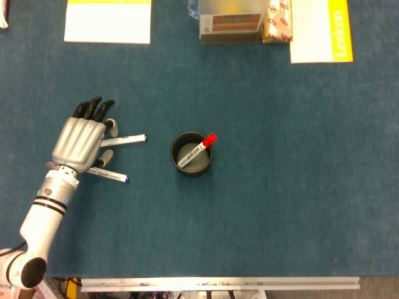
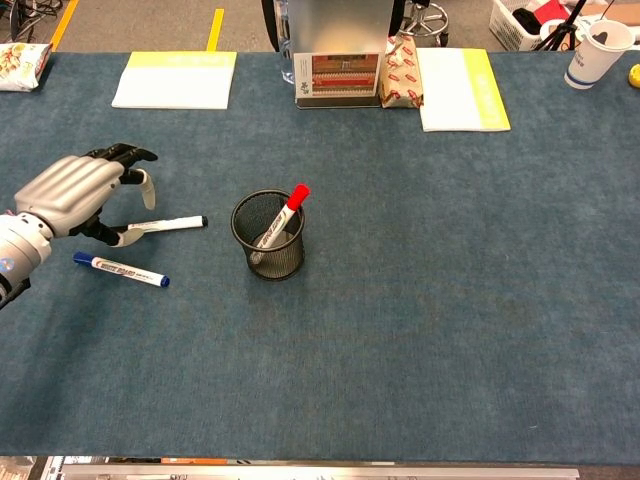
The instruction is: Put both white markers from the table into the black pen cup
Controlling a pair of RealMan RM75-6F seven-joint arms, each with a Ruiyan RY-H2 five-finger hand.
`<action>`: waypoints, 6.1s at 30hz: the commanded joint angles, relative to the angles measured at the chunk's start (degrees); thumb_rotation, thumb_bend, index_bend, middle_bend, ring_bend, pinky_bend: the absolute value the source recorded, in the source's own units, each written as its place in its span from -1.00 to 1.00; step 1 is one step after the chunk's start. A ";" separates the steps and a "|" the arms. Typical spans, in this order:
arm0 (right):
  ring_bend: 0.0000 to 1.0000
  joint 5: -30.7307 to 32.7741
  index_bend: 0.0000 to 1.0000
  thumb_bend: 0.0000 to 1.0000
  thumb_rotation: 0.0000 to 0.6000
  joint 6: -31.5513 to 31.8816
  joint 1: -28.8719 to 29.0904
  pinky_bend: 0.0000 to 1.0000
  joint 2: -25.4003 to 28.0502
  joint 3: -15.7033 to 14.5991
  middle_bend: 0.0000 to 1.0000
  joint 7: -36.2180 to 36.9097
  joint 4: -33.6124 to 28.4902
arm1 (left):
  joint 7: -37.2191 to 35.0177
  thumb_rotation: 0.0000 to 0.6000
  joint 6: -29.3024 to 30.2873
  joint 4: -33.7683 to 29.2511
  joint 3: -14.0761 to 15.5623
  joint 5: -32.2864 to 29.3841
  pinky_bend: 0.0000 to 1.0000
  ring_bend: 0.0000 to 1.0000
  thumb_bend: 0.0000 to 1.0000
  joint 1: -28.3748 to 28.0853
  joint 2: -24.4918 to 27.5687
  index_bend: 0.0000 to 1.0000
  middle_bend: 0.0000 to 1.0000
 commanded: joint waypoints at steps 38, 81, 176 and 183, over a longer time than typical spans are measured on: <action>-0.49 0.17 0.14 0.73 1.00 -0.45 0.01 -0.67 -0.03 0.03 -0.22 -0.23 0.07 | -2.14 1.00 -2.19 6.81 -0.14 -2.47 -0.77 -0.99 -0.49 -4.06 -6.86 -0.11 -0.81; -0.49 0.33 0.14 0.73 1.00 -0.64 0.02 -0.67 0.02 0.05 -0.22 -0.35 0.01 | 0.78 0.91 -3.76 9.01 0.00 -7.72 -0.77 -0.97 -0.48 -5.31 -7.91 0.00 -0.81; -0.49 1.76 0.14 0.74 1.00 -2.19 0.33 -0.67 0.05 -0.05 -0.22 -1.06 -0.03 | -23.31 0.89 9.03 -19.94 -12.77 -11.79 -0.76 -0.94 -0.38 -5.33 -11.70 0.16 -0.65; -0.49 1.61 0.14 0.73 1.00 -1.93 0.29 -0.67 0.15 -0.01 -0.22 -0.83 -0.16 | -23.92 0.89 10.42 -20.04 -11.28 -11.54 -0.76 -0.94 -0.38 -4.24 -13.52 0.16 -0.65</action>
